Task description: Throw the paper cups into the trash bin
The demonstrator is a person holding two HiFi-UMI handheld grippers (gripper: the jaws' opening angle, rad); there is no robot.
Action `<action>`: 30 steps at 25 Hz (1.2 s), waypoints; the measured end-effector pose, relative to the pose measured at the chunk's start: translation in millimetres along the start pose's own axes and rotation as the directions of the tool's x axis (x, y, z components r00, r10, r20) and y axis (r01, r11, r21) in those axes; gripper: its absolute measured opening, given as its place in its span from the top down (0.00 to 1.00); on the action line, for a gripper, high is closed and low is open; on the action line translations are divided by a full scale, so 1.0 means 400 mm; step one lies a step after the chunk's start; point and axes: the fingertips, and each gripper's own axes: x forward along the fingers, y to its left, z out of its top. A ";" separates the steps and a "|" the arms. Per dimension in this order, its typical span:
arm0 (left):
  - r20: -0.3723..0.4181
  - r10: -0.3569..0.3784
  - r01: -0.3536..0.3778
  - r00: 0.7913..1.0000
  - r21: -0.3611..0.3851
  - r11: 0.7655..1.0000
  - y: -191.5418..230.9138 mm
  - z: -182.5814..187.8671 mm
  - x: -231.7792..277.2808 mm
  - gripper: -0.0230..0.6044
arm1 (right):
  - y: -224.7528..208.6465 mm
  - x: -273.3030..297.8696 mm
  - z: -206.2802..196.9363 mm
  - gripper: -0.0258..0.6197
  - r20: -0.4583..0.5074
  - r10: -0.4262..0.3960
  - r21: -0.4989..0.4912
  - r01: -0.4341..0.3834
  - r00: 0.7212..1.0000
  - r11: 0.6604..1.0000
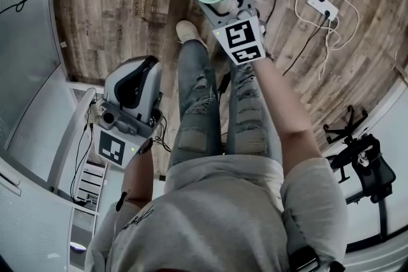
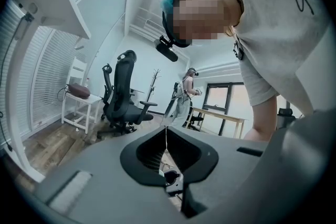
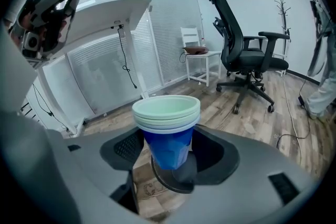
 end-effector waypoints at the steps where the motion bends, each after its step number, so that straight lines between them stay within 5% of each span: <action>1: -0.004 0.001 -0.001 1.000 -0.004 1.000 0.001 -0.006 -0.001 0.95 | 0.000 0.007 -0.007 0.52 -0.004 -0.001 0.005 0.001 1.000 1.000; 30: -0.034 0.019 -0.022 0.999 -0.083 0.996 0.010 -0.115 0.032 0.95 | -0.066 0.180 -0.239 0.52 -0.211 -0.021 0.006 0.023 0.977 1.000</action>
